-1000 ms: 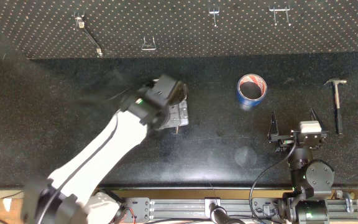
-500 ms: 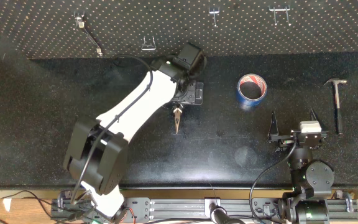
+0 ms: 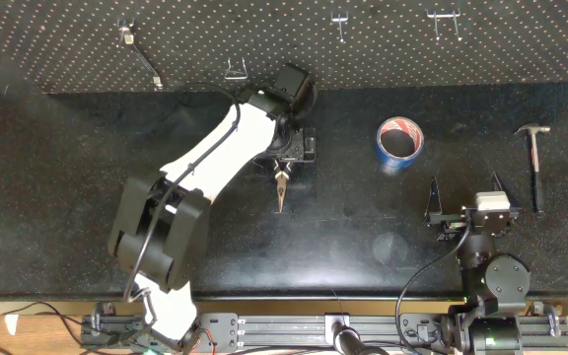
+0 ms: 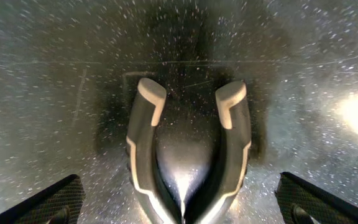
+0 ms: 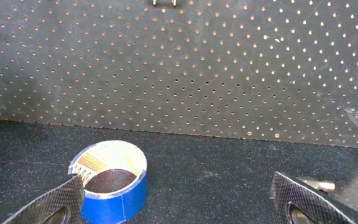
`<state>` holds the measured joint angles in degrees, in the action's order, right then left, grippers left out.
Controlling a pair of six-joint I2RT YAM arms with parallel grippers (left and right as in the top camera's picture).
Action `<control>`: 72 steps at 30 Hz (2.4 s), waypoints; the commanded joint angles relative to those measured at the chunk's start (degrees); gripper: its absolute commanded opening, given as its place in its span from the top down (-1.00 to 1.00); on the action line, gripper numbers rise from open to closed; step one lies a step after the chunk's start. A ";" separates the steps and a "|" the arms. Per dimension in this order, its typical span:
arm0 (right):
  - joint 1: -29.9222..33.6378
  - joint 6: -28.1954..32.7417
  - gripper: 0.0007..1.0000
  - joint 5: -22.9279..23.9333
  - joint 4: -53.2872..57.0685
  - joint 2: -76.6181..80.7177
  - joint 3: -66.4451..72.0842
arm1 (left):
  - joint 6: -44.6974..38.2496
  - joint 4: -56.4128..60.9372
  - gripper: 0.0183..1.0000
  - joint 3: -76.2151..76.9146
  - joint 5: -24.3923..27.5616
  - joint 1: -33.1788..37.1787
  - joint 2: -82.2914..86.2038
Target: Place Tools Onto Pegboard
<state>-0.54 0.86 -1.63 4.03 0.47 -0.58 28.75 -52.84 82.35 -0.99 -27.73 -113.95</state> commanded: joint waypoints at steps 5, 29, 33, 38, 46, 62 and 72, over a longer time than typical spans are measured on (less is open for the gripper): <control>-0.42 0.72 -0.95 -0.52 0.00 -0.42 0.35 | 0.96 0.15 -0.99 1.16 1.03 0.79 -0.85; -0.42 0.72 -0.95 -0.52 0.00 -0.42 0.35 | 0.33 1.44 -0.99 1.16 0.24 1.40 -1.84; -0.42 0.72 -0.95 -0.52 0.00 -0.42 0.35 | 0.33 1.44 -1.00 1.16 0.39 1.36 -2.16; -0.42 0.72 -0.95 -0.52 0.00 -0.42 0.35 | 0.28 1.49 -1.00 1.16 0.17 1.36 -2.40; -0.42 0.72 -0.95 -0.52 0.00 -0.42 0.35 | 0.31 2.12 -1.00 1.16 0.17 1.36 -2.64; -0.42 0.72 -0.95 -0.52 0.00 -0.42 0.35 | 0.28 2.51 -1.00 1.16 0.15 1.36 -3.54; -0.42 0.72 -0.95 -0.52 0.00 -0.42 0.35 | 0.33 2.73 -0.69 1.16 0.24 1.36 -3.54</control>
<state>-0.54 0.86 -1.63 4.03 0.47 -0.58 28.71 -50.26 82.56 -1.02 -26.39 -116.20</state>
